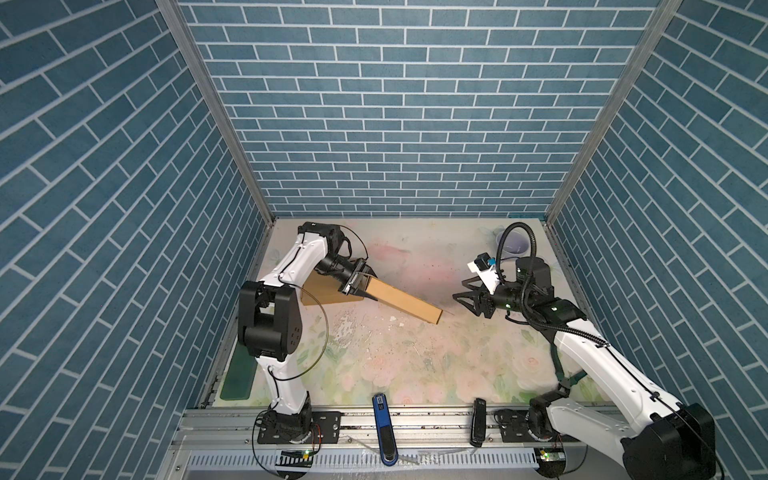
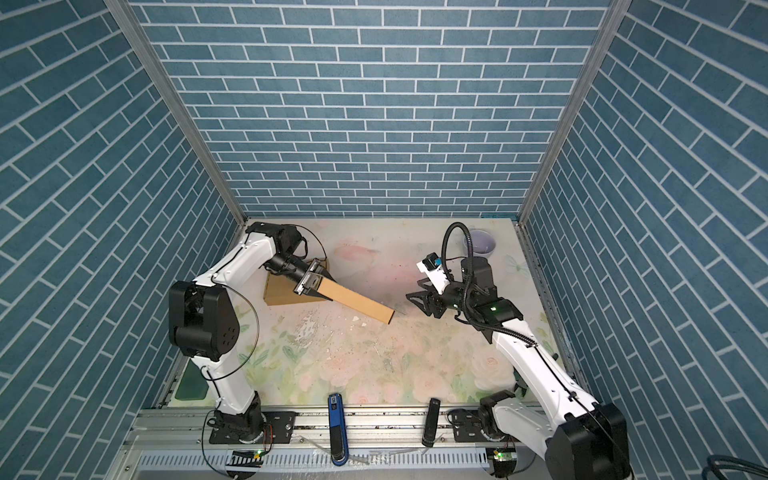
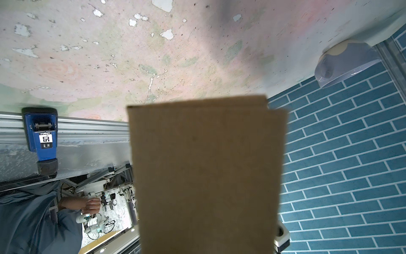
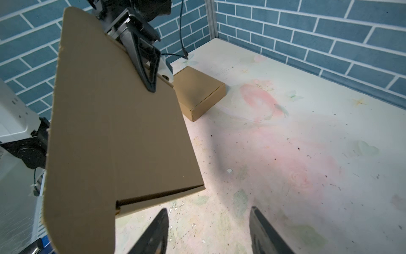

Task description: Fold the paper box

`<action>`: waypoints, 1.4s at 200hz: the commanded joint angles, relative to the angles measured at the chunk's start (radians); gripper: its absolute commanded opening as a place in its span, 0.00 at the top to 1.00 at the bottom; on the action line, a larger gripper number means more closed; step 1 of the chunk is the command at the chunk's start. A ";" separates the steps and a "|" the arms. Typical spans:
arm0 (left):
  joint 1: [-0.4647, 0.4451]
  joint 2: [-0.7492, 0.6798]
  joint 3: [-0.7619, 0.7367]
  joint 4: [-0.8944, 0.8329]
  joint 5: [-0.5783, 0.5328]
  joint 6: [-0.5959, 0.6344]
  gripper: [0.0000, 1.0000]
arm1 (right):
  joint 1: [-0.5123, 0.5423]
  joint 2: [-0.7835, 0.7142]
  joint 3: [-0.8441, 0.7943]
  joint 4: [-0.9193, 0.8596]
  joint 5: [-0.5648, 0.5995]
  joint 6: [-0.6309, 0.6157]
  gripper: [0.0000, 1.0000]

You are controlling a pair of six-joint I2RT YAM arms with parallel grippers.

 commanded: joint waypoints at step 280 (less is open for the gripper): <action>0.044 0.039 0.005 -0.048 -0.024 0.074 1.00 | 0.273 -0.001 0.010 -0.042 0.049 -0.009 0.49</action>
